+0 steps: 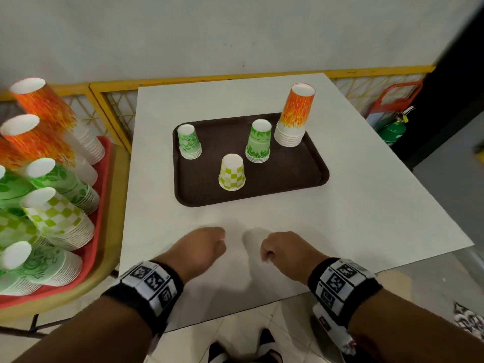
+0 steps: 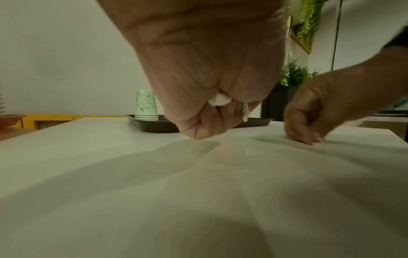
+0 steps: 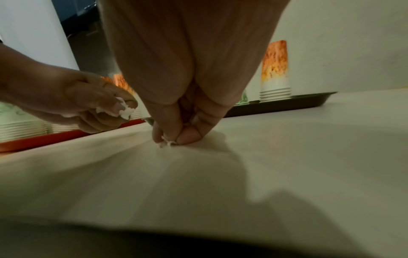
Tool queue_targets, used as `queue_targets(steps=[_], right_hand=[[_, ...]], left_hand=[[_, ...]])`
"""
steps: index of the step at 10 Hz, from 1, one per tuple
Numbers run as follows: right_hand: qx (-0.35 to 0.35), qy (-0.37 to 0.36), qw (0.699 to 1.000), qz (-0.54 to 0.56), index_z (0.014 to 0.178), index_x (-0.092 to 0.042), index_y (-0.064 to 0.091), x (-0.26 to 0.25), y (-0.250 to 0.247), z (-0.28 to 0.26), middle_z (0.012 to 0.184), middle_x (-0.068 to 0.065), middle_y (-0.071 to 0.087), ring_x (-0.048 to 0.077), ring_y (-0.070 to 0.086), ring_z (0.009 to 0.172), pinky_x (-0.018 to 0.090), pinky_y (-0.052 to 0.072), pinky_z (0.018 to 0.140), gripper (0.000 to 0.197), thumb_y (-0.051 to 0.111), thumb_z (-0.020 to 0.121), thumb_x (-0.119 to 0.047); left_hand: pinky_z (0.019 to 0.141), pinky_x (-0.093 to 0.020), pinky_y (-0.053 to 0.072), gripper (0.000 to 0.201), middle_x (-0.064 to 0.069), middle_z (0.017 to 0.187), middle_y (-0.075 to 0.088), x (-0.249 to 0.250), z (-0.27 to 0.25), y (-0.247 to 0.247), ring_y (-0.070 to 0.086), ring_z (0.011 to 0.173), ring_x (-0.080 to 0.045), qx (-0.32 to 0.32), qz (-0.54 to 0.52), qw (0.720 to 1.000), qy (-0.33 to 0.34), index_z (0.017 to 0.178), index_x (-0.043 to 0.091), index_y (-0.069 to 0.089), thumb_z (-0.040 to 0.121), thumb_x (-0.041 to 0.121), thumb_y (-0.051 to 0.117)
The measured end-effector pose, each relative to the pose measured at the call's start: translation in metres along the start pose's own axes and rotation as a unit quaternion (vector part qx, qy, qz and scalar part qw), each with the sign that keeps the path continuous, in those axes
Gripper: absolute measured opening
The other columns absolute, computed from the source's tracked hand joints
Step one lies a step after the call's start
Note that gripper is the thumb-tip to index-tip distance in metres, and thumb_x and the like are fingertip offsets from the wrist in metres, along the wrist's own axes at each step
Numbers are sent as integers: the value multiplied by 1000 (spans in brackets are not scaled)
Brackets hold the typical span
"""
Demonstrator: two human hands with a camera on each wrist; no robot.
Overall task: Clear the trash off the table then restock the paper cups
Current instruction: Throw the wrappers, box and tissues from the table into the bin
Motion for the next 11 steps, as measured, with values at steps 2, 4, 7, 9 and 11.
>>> queue_targets(steps=[2,4,7,9,11], right_hand=[[-2,106,992,70,91,-22,76,32,2,-66,89,-11,70,-4,55,76,1,36,69,21,59,89,-11],[17,279,931,236,68,-36,67,86,-4,-160,72,-19,65,-10,59,68,2,42,60,29,70,81,-10],[231,472,620,583,69,-7,74,198,62,-293,80,18,69,25,66,71,25,54,59,24,67,81,12],[258,523,485,652,84,-11,73,271,123,-320,98,12,68,20,65,85,29,55,84,18,62,86,4],[129,579,629,503,144,-19,42,315,164,-317,146,9,48,28,51,130,38,44,107,44,40,101,-20]], left_hand=[[56,-20,32,29,10,58,38,17,29,-13,39,56,-7,60,-45,997,34,62,29,31,80,51,26],[55,-26,21,31,5,59,34,108,79,7,35,55,-6,17,-31,995,95,64,23,32,87,43,28],[55,-30,28,28,1,66,40,318,137,162,37,61,-13,-247,-74,958,129,73,12,41,100,18,41],[92,-32,41,28,-20,127,57,369,152,291,53,118,-31,-398,74,908,104,108,4,58,105,17,33],[88,-31,42,38,-24,135,55,339,172,402,57,109,-29,-440,89,893,-27,132,-7,52,105,16,37]])
Point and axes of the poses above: each hand's wrist, its own z-axis towards the middle knuckle, its own y-axis out of the palm, x = y × z, the point moved 1 cm from there along z, towards the middle knuckle
